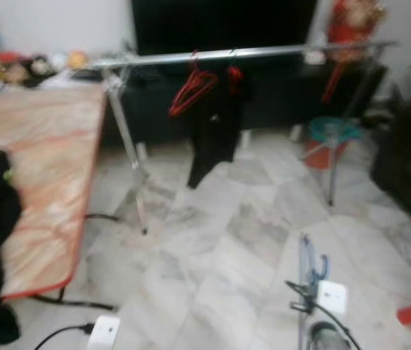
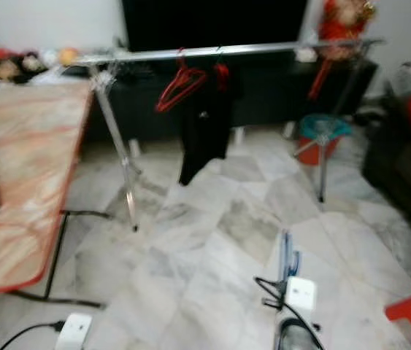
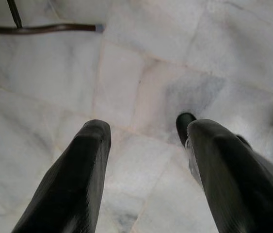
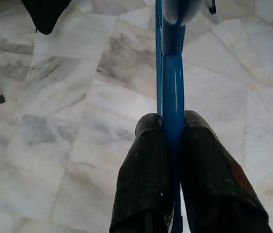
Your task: Hang hanger
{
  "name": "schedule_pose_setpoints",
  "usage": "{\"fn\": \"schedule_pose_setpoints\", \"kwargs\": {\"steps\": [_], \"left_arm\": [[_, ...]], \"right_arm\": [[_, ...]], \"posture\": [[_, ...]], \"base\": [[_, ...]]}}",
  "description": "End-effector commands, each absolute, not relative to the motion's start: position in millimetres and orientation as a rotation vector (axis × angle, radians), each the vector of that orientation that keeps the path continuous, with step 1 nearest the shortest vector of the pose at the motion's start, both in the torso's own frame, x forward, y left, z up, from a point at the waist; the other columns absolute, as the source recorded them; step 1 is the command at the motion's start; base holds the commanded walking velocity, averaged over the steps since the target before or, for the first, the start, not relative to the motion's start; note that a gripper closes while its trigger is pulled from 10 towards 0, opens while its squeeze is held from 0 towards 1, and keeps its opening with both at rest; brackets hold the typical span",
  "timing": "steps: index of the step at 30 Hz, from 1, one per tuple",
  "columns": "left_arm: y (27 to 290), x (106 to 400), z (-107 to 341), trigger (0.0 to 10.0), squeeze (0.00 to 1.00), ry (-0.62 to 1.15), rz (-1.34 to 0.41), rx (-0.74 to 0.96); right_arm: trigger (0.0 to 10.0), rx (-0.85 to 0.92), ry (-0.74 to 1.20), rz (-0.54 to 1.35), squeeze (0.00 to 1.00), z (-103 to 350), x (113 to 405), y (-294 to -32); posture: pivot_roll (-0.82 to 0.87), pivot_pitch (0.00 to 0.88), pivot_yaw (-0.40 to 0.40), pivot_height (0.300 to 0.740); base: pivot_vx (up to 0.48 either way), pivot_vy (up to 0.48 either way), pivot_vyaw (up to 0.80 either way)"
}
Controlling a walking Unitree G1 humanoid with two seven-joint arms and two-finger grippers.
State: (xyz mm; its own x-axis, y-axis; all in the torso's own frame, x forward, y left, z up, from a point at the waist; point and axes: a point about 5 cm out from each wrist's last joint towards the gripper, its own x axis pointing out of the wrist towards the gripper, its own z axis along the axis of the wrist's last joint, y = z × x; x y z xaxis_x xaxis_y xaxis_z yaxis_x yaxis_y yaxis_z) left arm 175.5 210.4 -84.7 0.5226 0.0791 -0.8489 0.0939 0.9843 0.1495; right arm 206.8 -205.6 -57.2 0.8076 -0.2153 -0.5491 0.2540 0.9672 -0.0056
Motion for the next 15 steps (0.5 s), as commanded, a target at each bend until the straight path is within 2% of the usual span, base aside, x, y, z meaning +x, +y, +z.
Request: {"fn": "schedule_pose_setpoints", "kwargs": {"steps": [1,3,6,15], "left_arm": [[206.7,176.6,-84.9,10.0,0.00,1.022,-0.030,0.194],[206.8,176.5,-84.9,10.0,0.00,1.023,-0.030,0.195],[207.1,176.3,-85.0,10.0,0.00,1.023,-0.029,0.196],[205.9,176.8,-84.7,10.0,0.00,1.006,-0.021,0.158]], "right_arm": [[10.0,0.058,0.578,-0.267,0.00,-56.3,206.4,-211.4],[10.0,0.058,0.576,-0.265,0.00,-56.1,207.2,-210.3],[10.0,0.058,0.574,-0.263,0.00,-55.6,208.6,-208.9],[10.0,0.054,0.569,-0.266,0.00,-54.6,209.9,-209.2]], "posture": [[-0.17,0.000,0.059,0.740],[-0.17,0.000,0.059,0.740],[-0.17,0.000,0.059,0.740],[-0.17,0.000,0.057,0.740]], "base": [[0.244,-0.401,0.00],[0.242,-0.398,0.00],[0.000,-0.300,0.00],[0.000,0.000,0.00]]}}
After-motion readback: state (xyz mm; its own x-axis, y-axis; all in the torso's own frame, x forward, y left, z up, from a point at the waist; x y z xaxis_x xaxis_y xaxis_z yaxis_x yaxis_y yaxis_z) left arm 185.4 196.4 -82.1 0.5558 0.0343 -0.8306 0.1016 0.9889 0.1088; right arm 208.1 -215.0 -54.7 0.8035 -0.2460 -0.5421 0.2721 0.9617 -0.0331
